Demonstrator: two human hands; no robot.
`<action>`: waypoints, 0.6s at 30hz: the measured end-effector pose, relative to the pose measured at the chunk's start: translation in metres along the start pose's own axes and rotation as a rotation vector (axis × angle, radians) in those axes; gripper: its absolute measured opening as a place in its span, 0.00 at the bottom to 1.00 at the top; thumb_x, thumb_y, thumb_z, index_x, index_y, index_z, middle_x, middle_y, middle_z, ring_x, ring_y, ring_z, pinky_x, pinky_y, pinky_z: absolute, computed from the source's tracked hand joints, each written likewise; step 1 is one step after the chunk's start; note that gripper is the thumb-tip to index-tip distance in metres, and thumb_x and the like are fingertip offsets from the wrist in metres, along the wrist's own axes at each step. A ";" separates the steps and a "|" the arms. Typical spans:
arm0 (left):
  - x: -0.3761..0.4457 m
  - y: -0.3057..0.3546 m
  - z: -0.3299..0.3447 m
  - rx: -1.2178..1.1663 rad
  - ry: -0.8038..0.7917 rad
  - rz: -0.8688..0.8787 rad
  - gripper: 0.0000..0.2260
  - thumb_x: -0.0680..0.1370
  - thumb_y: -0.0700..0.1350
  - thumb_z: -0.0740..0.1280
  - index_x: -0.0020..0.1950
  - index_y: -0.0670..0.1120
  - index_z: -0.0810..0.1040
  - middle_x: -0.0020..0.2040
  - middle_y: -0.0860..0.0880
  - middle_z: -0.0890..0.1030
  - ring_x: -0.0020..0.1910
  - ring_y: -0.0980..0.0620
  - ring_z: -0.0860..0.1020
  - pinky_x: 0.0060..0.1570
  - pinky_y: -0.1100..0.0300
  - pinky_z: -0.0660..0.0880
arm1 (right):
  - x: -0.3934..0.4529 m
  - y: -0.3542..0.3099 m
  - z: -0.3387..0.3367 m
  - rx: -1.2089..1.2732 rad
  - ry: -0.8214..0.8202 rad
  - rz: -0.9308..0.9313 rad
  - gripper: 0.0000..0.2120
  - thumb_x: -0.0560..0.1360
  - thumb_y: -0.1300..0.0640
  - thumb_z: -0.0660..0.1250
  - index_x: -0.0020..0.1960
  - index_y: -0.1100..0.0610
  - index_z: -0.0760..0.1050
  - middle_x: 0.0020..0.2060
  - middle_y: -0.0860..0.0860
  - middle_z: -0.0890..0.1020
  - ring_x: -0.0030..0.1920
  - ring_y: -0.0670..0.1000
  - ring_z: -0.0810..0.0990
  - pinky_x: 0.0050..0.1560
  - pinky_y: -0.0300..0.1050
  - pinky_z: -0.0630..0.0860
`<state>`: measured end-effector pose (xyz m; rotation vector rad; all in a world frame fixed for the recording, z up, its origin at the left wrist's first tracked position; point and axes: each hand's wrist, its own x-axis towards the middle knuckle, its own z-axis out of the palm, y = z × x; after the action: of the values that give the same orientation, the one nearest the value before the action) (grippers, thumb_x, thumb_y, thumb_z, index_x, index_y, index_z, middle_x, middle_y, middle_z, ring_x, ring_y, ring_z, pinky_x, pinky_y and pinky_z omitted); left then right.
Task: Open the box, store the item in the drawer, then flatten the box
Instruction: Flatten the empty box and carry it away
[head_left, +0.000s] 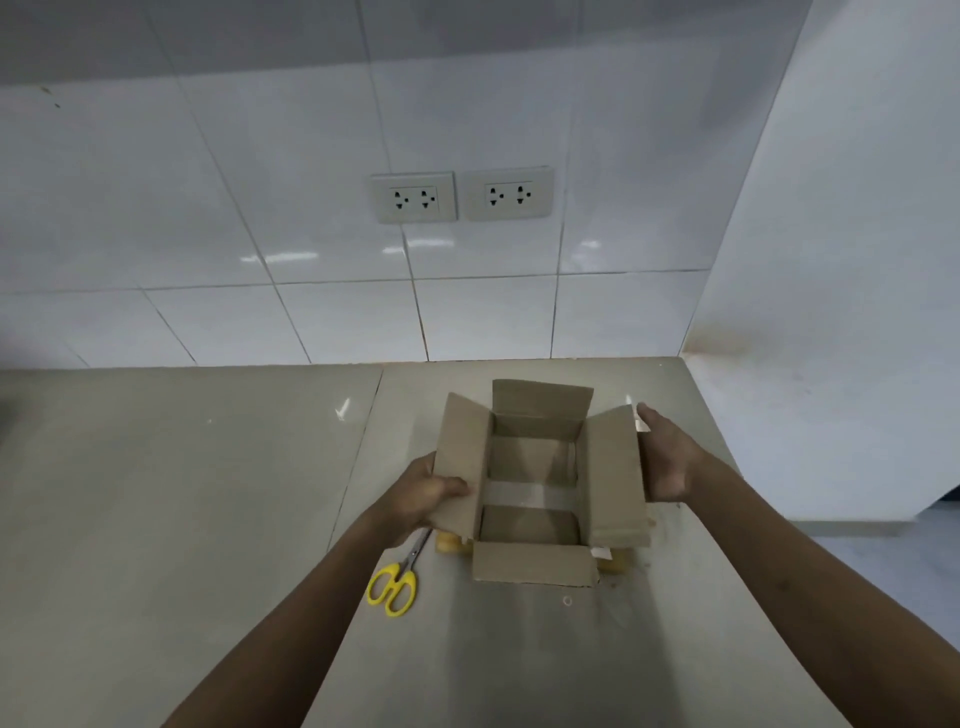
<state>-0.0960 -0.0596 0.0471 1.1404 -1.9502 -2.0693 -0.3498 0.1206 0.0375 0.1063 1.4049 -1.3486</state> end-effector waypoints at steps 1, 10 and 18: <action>-0.002 0.003 -0.001 -0.003 0.011 0.053 0.12 0.77 0.37 0.66 0.58 0.50 0.73 0.51 0.47 0.80 0.49 0.48 0.79 0.42 0.55 0.79 | -0.006 -0.004 0.002 0.016 -0.035 -0.022 0.36 0.77 0.31 0.45 0.61 0.58 0.77 0.47 0.58 0.84 0.48 0.58 0.80 0.48 0.52 0.75; -0.017 0.025 -0.007 0.394 0.244 0.654 0.11 0.79 0.41 0.65 0.58 0.54 0.76 0.48 0.50 0.83 0.45 0.51 0.81 0.43 0.58 0.80 | -0.041 -0.019 0.030 0.145 -0.079 -0.251 0.26 0.77 0.34 0.54 0.40 0.55 0.73 0.39 0.52 0.81 0.37 0.53 0.80 0.39 0.45 0.76; -0.028 -0.004 -0.021 0.967 0.217 0.693 0.19 0.80 0.42 0.61 0.71 0.45 0.67 0.48 0.44 0.82 0.38 0.48 0.79 0.35 0.69 0.70 | -0.044 0.020 0.022 -0.096 -0.043 -0.207 0.23 0.74 0.37 0.63 0.59 0.53 0.75 0.50 0.56 0.80 0.49 0.57 0.80 0.50 0.55 0.78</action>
<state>-0.0629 -0.0615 0.0576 0.5330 -2.7249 -0.6200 -0.3064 0.1366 0.0629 -0.1336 1.4725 -1.4403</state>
